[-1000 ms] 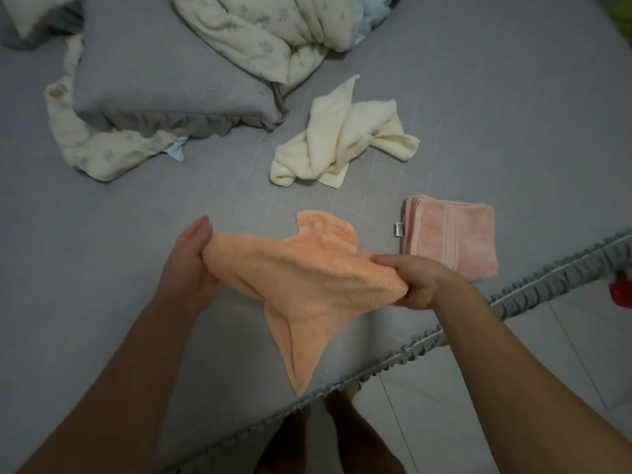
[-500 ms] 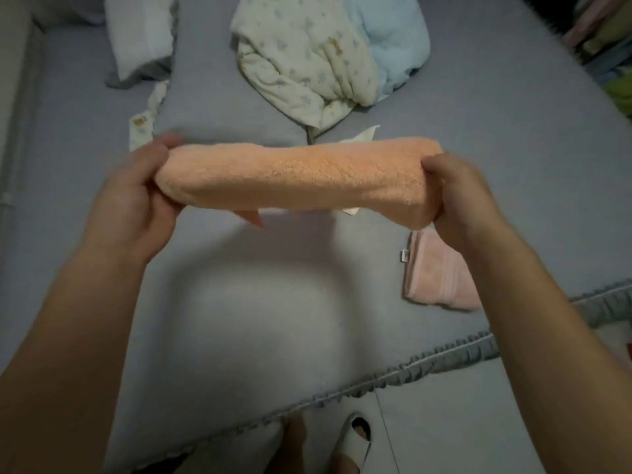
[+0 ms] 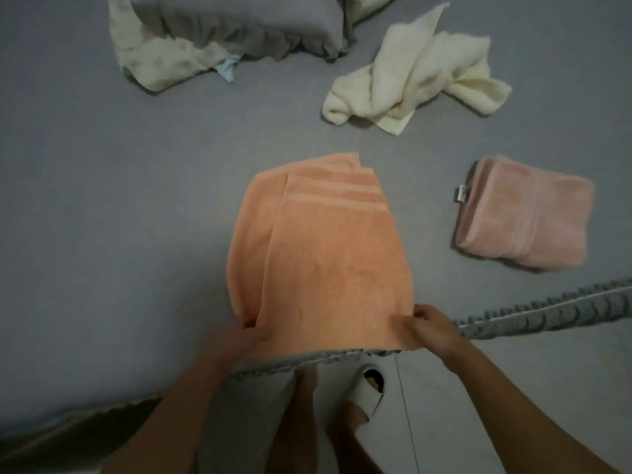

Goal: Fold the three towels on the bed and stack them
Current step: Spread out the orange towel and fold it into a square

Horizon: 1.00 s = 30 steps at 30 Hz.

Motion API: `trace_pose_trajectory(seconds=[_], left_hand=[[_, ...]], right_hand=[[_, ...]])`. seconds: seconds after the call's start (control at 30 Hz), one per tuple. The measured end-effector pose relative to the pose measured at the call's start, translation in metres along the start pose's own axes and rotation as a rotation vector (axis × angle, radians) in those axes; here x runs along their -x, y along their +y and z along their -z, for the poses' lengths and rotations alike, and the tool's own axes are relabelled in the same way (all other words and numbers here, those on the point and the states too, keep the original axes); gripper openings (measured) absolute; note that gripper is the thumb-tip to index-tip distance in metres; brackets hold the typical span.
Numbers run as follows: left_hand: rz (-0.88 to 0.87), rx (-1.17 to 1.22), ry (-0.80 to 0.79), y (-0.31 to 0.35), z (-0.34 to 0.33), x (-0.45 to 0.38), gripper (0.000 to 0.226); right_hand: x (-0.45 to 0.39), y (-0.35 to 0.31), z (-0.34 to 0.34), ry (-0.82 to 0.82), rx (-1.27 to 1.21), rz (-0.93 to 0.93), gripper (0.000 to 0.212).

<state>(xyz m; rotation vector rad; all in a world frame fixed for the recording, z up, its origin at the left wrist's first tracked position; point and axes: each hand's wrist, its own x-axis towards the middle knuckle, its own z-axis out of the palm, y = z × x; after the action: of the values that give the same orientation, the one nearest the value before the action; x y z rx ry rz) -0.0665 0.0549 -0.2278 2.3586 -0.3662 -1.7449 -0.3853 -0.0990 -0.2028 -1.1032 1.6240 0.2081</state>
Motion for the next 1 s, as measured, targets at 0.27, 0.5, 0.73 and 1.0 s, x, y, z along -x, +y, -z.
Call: trace_pose_trajectory(seconds=[0.27, 0.5, 0.73, 1.0], left_hand=[[-0.204, 0.279, 0.057, 0.122, 0.032, -0.047, 0.004], [-0.491, 0.275, 0.027, 0.238, 0.053, -0.087, 0.015], [-0.404, 0.228, 0.196, 0.221, 0.069, -0.102, 0.023], [-0.654, 0.048, 0.35, 0.226, 0.044, -0.101, 0.029]], right_hand=[[-0.053, -0.069, 0.003, 0.202, -0.063, 0.019, 0.036], [-0.087, -0.162, 0.002, 0.313, -0.053, 0.285, 0.028], [-0.113, -0.186, -0.012, 0.365, 0.083, 0.32, 0.03], [-0.111, -0.19, -0.019, 0.417, 0.22, 0.423, 0.025]])
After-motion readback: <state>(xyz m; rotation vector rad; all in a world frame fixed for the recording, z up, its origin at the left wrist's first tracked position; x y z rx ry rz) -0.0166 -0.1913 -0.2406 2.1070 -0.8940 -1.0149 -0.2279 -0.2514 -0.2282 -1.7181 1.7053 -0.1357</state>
